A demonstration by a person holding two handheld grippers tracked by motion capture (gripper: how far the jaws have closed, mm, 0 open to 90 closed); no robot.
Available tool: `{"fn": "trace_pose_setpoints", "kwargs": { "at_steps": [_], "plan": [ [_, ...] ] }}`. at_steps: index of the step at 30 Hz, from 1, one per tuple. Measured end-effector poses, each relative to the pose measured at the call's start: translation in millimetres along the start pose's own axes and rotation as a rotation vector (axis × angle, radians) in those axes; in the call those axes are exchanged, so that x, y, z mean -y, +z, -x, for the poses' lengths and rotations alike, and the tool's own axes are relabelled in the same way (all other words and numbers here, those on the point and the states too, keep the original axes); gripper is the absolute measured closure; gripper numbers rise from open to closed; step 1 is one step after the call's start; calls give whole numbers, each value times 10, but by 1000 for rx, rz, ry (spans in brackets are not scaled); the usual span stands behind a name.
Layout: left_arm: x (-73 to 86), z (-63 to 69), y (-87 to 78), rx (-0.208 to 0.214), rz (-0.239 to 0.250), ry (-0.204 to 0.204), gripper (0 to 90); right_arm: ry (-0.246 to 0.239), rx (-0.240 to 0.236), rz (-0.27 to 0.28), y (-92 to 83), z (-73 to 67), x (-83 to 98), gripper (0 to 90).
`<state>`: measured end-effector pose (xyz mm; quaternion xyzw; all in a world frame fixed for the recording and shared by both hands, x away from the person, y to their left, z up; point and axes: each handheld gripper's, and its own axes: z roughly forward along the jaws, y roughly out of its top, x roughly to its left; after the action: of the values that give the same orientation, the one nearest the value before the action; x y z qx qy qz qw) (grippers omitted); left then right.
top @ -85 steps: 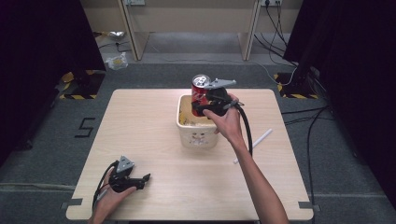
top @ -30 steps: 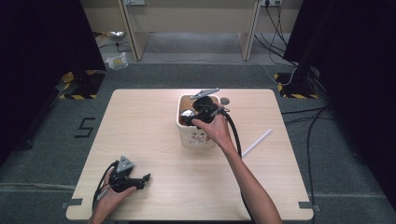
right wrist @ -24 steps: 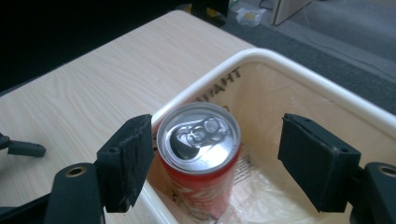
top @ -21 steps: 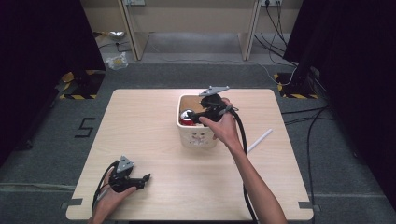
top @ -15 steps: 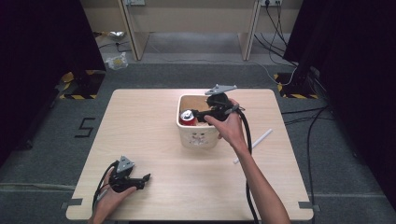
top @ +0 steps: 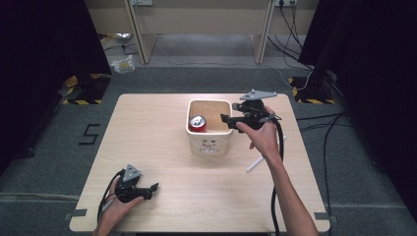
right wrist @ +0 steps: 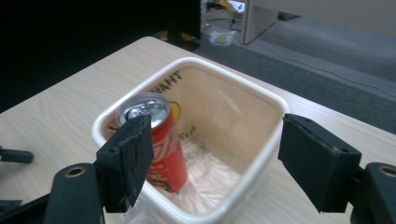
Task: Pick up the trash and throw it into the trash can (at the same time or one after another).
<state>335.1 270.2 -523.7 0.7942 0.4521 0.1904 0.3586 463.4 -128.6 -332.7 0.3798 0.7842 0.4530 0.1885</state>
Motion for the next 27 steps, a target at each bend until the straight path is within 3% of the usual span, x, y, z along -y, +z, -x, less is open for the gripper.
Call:
{"fn": "trace_pose_setpoints", "kwargs": {
  "at_steps": [8, 22, 24, 27],
  "plan": [
    [-1, -1, -2, 1, -2, 0, 138, 25, 50, 5, -153, 164, 137, 264],
    [0, 1, 0, 0, 0, -1, 138, 105, 163, -25, -350, 598, 525, 264],
    [0, 1, 0, 0, 0, -1, 138, 131, 194, -50, -354, 695, 650, 264],
    [0, 1, 0, 0, 0, -1, 138, 136, 216, -72, -336, 727, 722, 266]
  ]
}}
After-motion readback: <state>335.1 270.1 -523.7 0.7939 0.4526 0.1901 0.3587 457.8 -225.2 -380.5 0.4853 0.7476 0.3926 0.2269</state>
